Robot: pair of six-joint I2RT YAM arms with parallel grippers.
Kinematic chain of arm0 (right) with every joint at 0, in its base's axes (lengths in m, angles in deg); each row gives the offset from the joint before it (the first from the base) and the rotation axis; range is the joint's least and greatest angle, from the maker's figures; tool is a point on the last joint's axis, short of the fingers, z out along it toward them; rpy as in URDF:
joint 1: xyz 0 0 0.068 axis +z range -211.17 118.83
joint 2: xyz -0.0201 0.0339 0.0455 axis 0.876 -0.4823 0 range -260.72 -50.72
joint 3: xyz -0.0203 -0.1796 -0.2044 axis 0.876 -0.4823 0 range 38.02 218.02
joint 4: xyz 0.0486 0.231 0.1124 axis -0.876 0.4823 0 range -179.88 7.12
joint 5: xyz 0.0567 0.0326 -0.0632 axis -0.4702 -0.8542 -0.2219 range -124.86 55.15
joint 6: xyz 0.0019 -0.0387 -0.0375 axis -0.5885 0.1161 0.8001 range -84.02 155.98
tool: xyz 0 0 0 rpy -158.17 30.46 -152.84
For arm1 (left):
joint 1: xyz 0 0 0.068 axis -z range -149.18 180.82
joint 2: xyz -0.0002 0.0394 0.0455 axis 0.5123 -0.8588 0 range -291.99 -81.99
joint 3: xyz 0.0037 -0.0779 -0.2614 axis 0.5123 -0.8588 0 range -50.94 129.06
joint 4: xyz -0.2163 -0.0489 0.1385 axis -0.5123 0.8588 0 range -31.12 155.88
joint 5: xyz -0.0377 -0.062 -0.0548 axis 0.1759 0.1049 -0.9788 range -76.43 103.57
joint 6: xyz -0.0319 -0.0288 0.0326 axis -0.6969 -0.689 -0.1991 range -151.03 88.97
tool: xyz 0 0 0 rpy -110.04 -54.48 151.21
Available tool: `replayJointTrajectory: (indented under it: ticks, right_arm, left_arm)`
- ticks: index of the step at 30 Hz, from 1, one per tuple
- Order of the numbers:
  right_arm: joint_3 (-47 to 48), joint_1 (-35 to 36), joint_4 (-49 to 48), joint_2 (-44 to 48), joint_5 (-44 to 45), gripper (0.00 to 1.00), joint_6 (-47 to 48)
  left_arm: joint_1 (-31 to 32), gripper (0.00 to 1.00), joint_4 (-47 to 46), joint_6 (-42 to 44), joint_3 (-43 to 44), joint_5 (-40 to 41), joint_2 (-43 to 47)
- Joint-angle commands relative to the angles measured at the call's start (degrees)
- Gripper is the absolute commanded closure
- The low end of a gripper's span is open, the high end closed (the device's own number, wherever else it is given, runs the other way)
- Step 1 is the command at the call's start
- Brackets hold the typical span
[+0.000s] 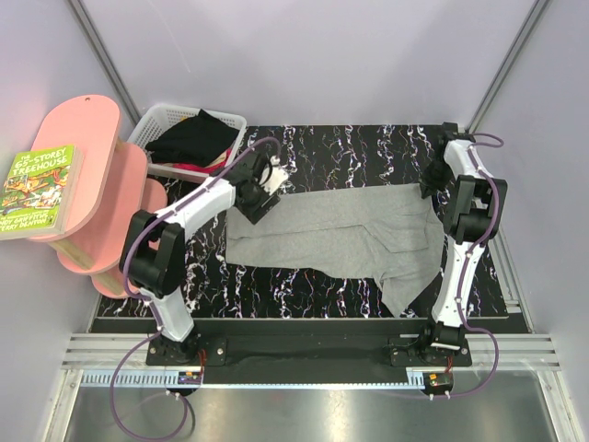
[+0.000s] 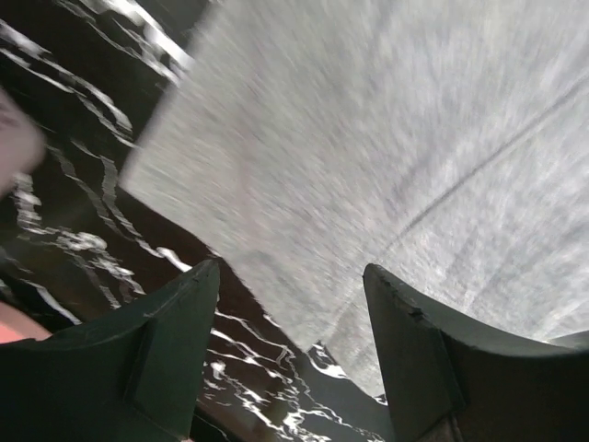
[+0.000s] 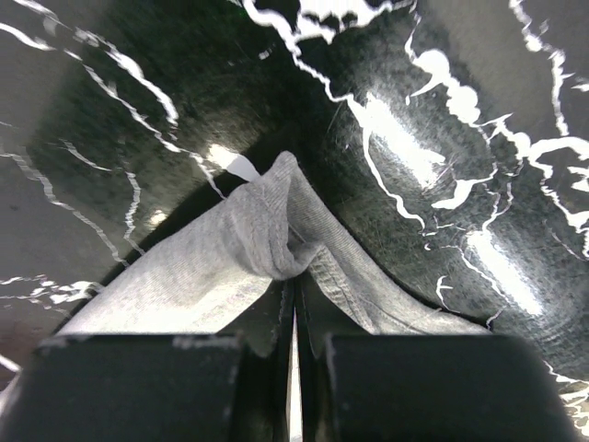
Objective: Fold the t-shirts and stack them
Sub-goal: Fold the flattened tshirt in 1/3 of the way
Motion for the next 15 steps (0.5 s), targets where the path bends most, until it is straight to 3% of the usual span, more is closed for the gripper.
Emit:
replayJointTrajectory:
  ticks: [1, 10, 15]
  right_arm:
    - [5.3, -0.6, 1.7, 1.1, 0.6, 0.96, 0.3]
    - [2.6, 4.7, 1.7, 14.0, 2.4, 0.73, 3.7]
    - [-11.7, 20.4, -1.4, 24.7, 6.3, 0.72, 6.5]
  left_arm:
    - [0.9, 0.30, 1.7, -1.8, 10.0, -1.9, -2.7]
    - [2.4, 0.32, 2.8, -2.1, 19.8, -3.1, -19.1]
    - [2.3, 0.32, 3.3, -1.4, 21.2, -2.8, -22.7]
